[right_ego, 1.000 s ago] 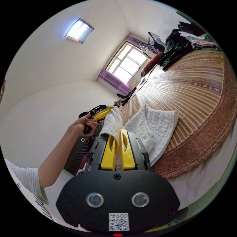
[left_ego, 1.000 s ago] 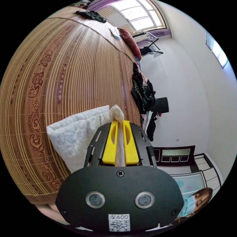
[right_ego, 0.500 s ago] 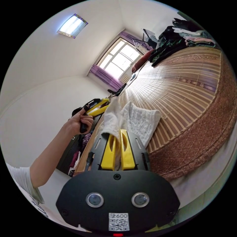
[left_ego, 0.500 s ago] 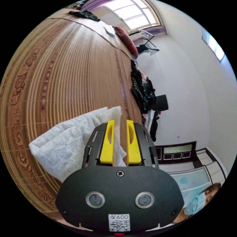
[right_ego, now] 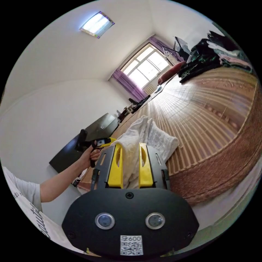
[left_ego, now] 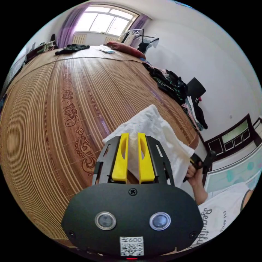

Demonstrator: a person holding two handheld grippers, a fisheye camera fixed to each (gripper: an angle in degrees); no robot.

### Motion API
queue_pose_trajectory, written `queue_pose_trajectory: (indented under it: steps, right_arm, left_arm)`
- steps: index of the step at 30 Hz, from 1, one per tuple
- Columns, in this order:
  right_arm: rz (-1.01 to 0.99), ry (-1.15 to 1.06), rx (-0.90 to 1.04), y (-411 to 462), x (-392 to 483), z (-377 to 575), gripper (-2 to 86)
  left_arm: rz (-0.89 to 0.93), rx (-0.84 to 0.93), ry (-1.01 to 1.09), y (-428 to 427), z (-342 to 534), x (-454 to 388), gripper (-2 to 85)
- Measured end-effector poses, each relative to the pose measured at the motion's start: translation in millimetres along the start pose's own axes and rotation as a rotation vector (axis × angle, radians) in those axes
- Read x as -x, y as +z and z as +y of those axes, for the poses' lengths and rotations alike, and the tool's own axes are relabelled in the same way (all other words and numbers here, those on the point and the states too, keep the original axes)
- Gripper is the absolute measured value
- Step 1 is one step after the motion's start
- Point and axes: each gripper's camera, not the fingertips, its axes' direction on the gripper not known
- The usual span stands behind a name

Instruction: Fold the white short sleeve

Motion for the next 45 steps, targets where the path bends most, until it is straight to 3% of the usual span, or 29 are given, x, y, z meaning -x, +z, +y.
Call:
queue_pose_trajectory:
  steps: [4, 12, 16, 20, 23, 26, 28, 30, 32, 34, 37, 42, 45]
  right_arm:
    - [0.128, 0.025, -0.067, -1, 4, 6, 0.2]
    - [0.246, 0.058, 0.03, 56, 0, 36, -0.8]
    - [0.361, 0.039, 0.17, 96, 3, 56, -0.8]
    - [0.538, -0.019, 0.163, 115, 22, 72, -0.9]
    - [0.647, -0.128, 0.12, 129, 44, 75, -0.9]
    - [0.462, -0.281, 0.134, 156, 74, 84, -0.9]
    - [0.349, -0.329, 0.196, 188, 82, 93, -0.9]
    - [0.393, -0.372, 0.365, 240, 80, 102, -0.9]
    - [0.586, -0.488, 0.643, 315, 63, 123, -0.9]
    - [0.591, -0.556, 0.584, 337, 64, 123, -0.9]
    - [0.619, -0.666, 0.647, 382, 56, 122, -0.9]
    - [0.412, -0.795, 0.711, 439, 47, 120, -0.8]
    - [0.273, -0.797, 0.742, 456, 52, 121, -0.6]
  left_arm:
    - [-0.113, 0.054, 0.113, 23, 17, -15, 3.0]
    - [-0.08, -0.159, 0.133, -34, 46, -26, 5.6]
    - [-0.15, -0.066, 0.16, -51, 50, -20, 8.2]
    - [-0.181, -0.023, 0.212, -62, 46, -20, 9.7]
    - [-0.098, -0.042, 0.249, -71, 43, -9, 12.8]
    - [-0.012, -0.079, 0.238, -77, 38, 9, 12.4]
    - [0.083, 0.003, 0.245, -63, 28, 19, 10.0]
    - [0.076, 0.159, 0.23, -41, 21, 25, 7.5]
    - [0.023, 0.142, 0.263, -47, 30, 21, 4.7]
    - [0.043, 0.155, 0.252, -58, 37, 24, 3.8]
    - [0.142, 0.192, 0.211, -85, 62, 34, 3.3]
    - [0.234, 0.236, 0.183, -136, 139, -6, 3.3]
    - [0.216, 0.162, 0.215, -180, 177, -43, 3.9]
